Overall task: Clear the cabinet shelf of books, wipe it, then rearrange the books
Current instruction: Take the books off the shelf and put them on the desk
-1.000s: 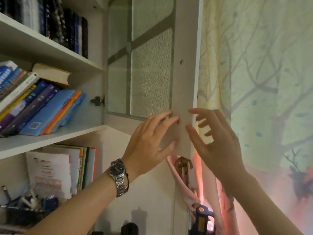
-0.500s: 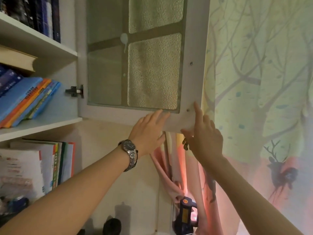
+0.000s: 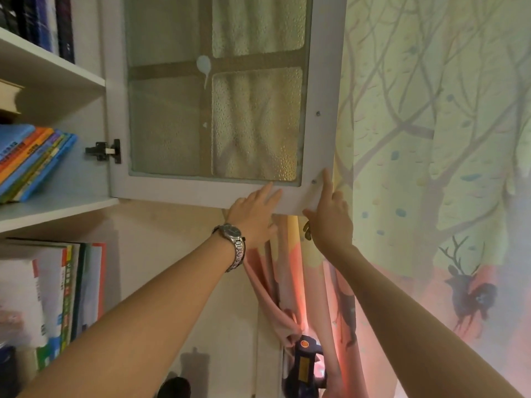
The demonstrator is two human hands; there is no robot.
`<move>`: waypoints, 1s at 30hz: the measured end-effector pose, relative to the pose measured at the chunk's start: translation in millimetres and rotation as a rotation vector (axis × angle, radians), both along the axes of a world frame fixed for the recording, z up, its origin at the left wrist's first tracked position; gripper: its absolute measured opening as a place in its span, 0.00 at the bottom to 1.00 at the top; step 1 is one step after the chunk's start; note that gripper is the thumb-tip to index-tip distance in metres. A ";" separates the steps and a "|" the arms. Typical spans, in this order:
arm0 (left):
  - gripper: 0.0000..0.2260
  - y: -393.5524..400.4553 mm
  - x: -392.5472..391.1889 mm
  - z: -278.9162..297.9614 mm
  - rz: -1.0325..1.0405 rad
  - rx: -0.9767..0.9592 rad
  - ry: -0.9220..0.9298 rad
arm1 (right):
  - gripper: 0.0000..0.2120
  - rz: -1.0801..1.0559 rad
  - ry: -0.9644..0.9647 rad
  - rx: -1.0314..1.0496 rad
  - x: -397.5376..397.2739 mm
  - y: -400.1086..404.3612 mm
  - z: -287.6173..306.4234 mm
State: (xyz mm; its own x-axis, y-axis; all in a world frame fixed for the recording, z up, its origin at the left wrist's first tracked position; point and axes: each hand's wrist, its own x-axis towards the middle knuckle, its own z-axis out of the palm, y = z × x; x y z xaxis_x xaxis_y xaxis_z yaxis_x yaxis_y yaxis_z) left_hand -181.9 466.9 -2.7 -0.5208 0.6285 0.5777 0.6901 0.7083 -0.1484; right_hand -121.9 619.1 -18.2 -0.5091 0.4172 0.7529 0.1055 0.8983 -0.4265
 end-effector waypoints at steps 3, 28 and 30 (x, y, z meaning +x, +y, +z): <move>0.33 3.9 -2.6 -2.8 -0.017 0.031 -0.032 | 0.43 -0.023 -0.003 0.005 -5.7 2.5 -1.3; 0.18 -290.0 90.5 90.8 0.276 -0.278 0.540 | 0.10 0.343 0.247 0.297 -24.8 -189.0 61.0; 0.16 -320.5 104.4 93.1 0.341 -0.274 0.583 | 0.10 0.450 0.283 0.296 -26.3 -225.7 60.8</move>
State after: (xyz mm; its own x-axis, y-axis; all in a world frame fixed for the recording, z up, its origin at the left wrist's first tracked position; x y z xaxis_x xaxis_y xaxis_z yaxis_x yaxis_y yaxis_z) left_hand -77.6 146.5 90.4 -0.3692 0.6479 0.6663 0.1924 0.7547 -0.6272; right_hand -148.2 393.4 42.7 -0.3502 -0.0402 0.9358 -0.3926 0.9134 -0.1077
